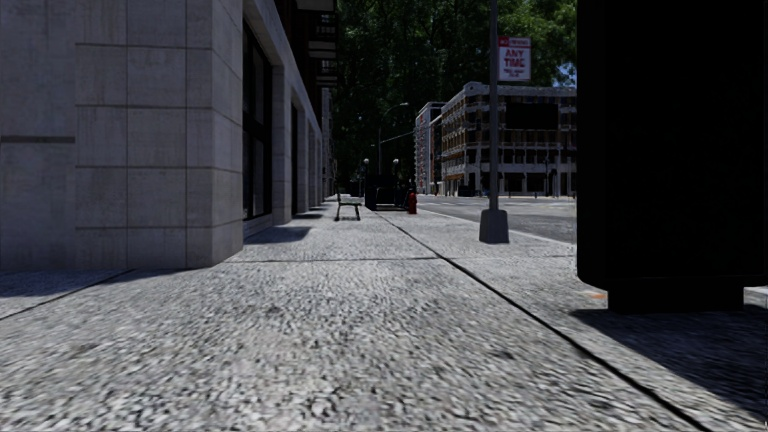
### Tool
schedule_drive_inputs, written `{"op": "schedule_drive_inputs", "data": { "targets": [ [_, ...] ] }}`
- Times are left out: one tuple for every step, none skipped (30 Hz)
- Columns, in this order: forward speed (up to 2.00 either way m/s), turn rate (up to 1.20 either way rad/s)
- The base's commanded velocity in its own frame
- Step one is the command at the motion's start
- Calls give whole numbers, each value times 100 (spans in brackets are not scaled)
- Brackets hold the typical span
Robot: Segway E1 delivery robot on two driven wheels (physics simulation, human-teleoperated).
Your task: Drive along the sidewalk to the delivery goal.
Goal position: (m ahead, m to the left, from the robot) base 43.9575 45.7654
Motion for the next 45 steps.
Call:
{"op": "schedule_drive_inputs", "data": {
  "targets": [
    [195,0],
    [195,0],
    [195,0],
    [195,0],
    [195,0],
    [195,0],
    [195,0],
    [195,0],
    [195,0],
    [195,0],
    [195,0],
    [195,0],
    [195,0],
    [195,0],
    [195,0],
    [195,0],
    [195,0],
    [195,0],
    [195,0],
    [195,0],
    [195,0],
    [195,0],
    [195,0],
    [195,0],
    [195,0],
    [195,0],
    [195,0],
    [195,0],
    [195,0],
    [195,0],
    [195,0],
    [195,0],
    [195,0],
    [195,0],
    [195,0],
    [195,0],
    [195,0],
    [195,0],
    [195,0],
    [195,0],
    [195,0],
    [195,0],
    [195,0],
    [195,0],
    [195,0]
  ]
}}
